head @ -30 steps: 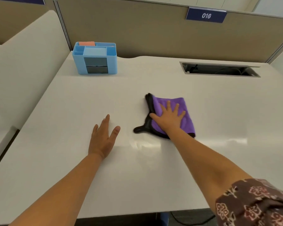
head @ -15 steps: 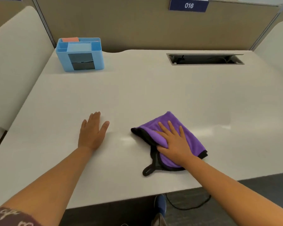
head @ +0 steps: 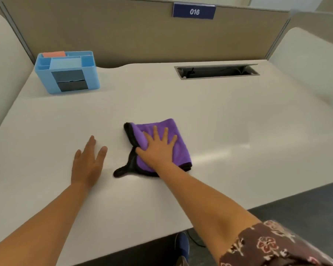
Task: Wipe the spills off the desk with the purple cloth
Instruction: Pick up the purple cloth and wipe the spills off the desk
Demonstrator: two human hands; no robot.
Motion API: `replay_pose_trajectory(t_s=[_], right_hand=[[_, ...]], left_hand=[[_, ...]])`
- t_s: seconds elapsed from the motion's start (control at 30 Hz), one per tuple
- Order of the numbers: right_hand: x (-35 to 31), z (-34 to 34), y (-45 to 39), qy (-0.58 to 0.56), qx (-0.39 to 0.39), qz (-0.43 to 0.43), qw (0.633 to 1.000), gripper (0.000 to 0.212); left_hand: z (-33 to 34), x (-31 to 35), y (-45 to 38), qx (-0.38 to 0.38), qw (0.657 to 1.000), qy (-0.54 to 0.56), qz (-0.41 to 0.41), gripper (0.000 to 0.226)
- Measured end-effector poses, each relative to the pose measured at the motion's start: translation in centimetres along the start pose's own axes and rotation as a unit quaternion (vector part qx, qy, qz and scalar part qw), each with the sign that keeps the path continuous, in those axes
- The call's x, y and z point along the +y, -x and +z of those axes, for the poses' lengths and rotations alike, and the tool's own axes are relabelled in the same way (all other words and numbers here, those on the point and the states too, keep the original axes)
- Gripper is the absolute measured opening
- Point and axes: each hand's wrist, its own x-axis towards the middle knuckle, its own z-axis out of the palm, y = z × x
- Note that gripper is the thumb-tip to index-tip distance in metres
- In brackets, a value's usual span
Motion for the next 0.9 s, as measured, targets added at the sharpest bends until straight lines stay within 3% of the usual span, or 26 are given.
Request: replay_pose_trajectory(t_s=[0.13, 0.27, 0.37, 0.47, 0.57, 0.7, 0.8, 0.9], right_hand=[[-2.6, 1.5, 5.8, -0.015, -0.02, -0.154, 0.988, 0.07], [2.9, 1.1, 9.7, -0.012, -0.033, -0.213, 0.976, 0.065], [10.0, -0.8, 9.2, 0.018, -0.023, -0.126, 0.992, 0.069], [17.6, -3.1, 7.6, 0.02, 0.013, 0.034, 0.999, 0.07], [24.0, -4.7, 6.2, -0.001, 0.044, 0.187, 0.981, 0.07], [29.9, -6.3, 5.3, -0.037, 0.064, 0.346, 0.935, 0.065], [31.7, -7.2, 4.2, -0.047, 0.074, 0.418, 0.904, 0.062], [30.4, -7.3, 3.0, -0.049, 0.061, 0.429, 0.9, 0.064]], left_hand=[[-0.2, -0.6, -1.2, -0.015, 1.0, -0.022, 0.004, 0.07], [-0.2, -0.4, -0.6, -0.005, 0.999, -0.028, -0.018, 0.061], [-0.4, -0.7, -0.4, -0.02, 0.998, -0.058, 0.001, 0.064], [-0.4, -0.6, -0.2, -0.026, 0.997, -0.079, 0.006, 0.078], [-0.3, -0.3, -0.1, -0.033, 0.995, -0.096, -0.003, 0.096], [-0.2, -0.5, -0.4, -0.033, 0.995, -0.096, -0.006, 0.099], [0.2, 0.2, -0.3, -0.021, 0.995, -0.094, 0.019, 0.09], [0.1, 1.2, -0.7, -0.011, 0.995, -0.091, 0.031, 0.08]])
